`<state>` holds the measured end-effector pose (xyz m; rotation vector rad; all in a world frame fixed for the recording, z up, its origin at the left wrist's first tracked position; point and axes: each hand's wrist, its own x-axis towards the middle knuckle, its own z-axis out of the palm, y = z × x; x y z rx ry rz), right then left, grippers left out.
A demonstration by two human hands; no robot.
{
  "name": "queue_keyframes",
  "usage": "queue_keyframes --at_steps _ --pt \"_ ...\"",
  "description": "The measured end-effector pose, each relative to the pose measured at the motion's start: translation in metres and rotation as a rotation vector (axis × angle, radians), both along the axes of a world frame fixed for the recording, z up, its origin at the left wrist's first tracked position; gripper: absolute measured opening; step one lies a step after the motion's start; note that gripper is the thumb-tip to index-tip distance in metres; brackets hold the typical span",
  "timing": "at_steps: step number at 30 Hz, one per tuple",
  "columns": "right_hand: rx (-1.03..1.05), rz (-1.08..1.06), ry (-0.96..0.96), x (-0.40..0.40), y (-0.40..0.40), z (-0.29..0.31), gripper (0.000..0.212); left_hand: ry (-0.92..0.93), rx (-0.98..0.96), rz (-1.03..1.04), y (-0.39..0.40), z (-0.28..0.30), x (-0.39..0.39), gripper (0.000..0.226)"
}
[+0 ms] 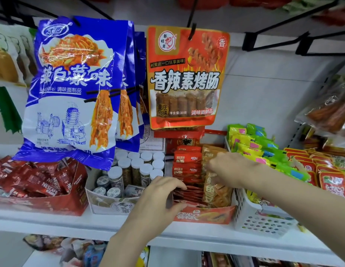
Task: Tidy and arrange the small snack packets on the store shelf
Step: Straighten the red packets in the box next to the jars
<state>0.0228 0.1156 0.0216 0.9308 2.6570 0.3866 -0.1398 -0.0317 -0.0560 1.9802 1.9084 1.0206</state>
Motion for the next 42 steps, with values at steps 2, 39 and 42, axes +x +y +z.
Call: queue_keyframes --at_steps 2,39,42 --pt "-0.012 -0.059 -0.013 -0.002 0.0 -0.003 0.035 0.004 -0.003 -0.004 0.0 -0.001 -0.001 0.035" --pt "-0.29 -0.199 1.707 0.038 -0.022 0.024 0.024 -0.347 -0.144 0.073 -0.005 0.02 0.005 0.066" --pt "-0.249 -0.18 1.697 0.039 -0.021 0.021 0.027 -0.393 -0.117 0.075 -0.004 0.024 0.007 0.065"
